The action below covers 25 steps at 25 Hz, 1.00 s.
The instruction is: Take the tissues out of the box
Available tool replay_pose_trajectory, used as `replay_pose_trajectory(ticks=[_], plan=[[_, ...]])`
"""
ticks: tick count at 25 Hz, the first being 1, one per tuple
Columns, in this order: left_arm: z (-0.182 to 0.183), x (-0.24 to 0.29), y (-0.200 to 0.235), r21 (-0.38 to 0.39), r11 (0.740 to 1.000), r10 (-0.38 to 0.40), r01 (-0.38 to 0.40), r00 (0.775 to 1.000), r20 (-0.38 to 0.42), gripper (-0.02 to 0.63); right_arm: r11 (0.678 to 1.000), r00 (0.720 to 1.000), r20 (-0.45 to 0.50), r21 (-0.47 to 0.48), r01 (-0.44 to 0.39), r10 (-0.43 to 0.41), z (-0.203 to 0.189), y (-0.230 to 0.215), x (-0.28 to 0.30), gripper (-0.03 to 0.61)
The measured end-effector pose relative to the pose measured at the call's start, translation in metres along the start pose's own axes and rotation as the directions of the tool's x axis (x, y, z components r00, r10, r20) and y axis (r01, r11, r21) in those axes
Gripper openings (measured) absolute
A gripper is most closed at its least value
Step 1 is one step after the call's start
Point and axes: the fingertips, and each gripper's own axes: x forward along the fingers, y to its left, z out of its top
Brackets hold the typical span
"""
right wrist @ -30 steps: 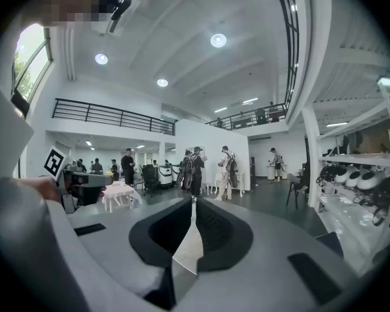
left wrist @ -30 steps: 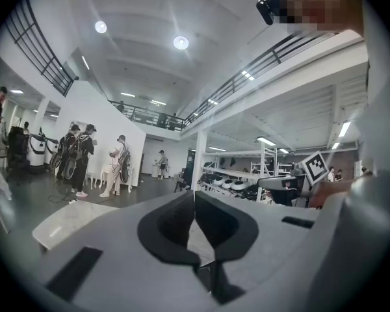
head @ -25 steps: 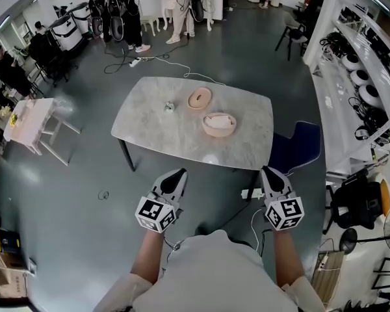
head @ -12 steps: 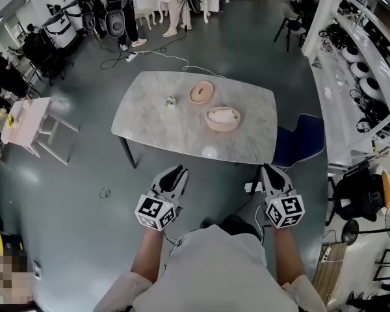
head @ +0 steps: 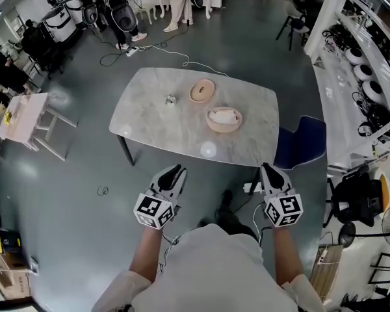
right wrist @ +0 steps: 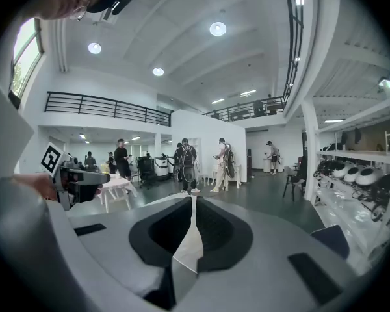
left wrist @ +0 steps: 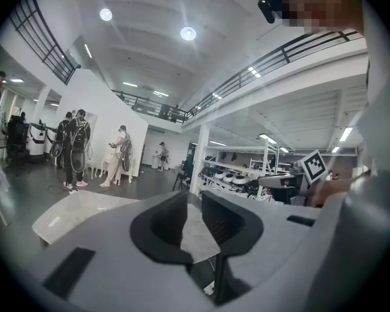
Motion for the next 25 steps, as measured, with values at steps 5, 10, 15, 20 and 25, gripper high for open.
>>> replay_pose_trajectory(ticks=[5, 10, 15, 20, 25], plan=[[0.006, 0.025, 0.018, -0.004, 1.000, 0.015, -0.015, 1.000, -0.013, 0.077, 1.000, 1.000, -0.011, 0.003, -0.011, 0.011, 0.001, -0.016, 0.032, 0.044], [0.009, 0.073, 0.022, 0.006, 1.000, 0.016, -0.016, 1.000, -0.022, 0.077, 0.999, 0.999, -0.027, 0.014, -0.033, 0.034, -0.005, -0.050, 0.064, 0.044], [0.016, 0.119, 0.041, -0.004, 0.999, 0.033, -0.033, 0.999, -0.037, 0.077, 0.998, 0.997, -0.044, 0.015, -0.055, 0.056, 0.000, -0.081, 0.110, 0.044], [0.016, 0.169, 0.049, -0.008, 0.999, 0.051, -0.051, 0.997, -0.053, 0.077, 0.996, 0.994, -0.061, 0.022, -0.089, 0.091, 0.000, -0.121, 0.147, 0.044], [0.019, 0.212, 0.055, -0.014, 0.997, 0.077, -0.078, 0.995, -0.064, 0.077, 0.991, 0.988, -0.085, 0.033, -0.126, 0.128, -0.004, -0.154, 0.178, 0.044]])
